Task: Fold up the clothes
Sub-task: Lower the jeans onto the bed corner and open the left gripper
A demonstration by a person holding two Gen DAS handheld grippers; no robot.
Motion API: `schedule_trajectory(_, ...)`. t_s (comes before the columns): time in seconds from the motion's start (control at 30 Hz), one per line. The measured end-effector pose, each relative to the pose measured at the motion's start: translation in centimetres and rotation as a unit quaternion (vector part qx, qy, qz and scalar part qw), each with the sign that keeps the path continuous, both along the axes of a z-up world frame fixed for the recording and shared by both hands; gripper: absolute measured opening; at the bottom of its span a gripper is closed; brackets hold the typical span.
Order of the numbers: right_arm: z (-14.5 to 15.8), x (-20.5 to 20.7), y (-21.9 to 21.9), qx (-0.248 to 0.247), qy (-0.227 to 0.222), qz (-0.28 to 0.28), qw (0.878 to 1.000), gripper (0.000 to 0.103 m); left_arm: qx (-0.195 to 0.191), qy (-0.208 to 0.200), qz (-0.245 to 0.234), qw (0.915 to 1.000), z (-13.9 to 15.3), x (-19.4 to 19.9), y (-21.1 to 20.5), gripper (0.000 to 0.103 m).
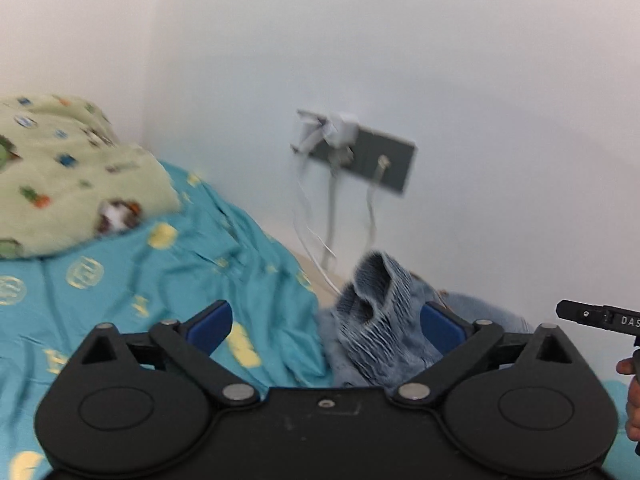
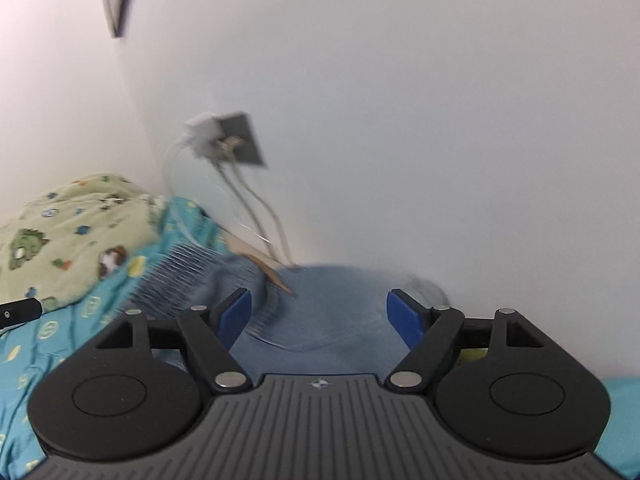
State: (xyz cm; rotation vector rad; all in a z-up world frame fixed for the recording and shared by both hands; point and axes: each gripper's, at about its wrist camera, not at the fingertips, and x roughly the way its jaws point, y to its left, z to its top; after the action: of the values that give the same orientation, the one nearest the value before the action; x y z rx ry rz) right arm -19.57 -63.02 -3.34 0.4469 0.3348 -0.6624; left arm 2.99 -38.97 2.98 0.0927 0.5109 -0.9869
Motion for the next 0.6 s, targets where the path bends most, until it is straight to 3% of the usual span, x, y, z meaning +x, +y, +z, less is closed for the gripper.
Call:
schedule_trajectory(0.37, 6.7, 4.9, 6.2, -0.009, -0.032, 0.094, 0.995, 0.079, -0.008, -0.056, 0.08, 0.9952, 7.1, -0.7, 8.9, 0.103)
schedule_trajectory(0.6, 10.1, 7.7, 11.1, -0.024, -0.055, 0.155, 0.986, 0.08, -0.007, -0.082, 0.132, 0.9878, 9.6, -1.5, 15.1, 0.103)
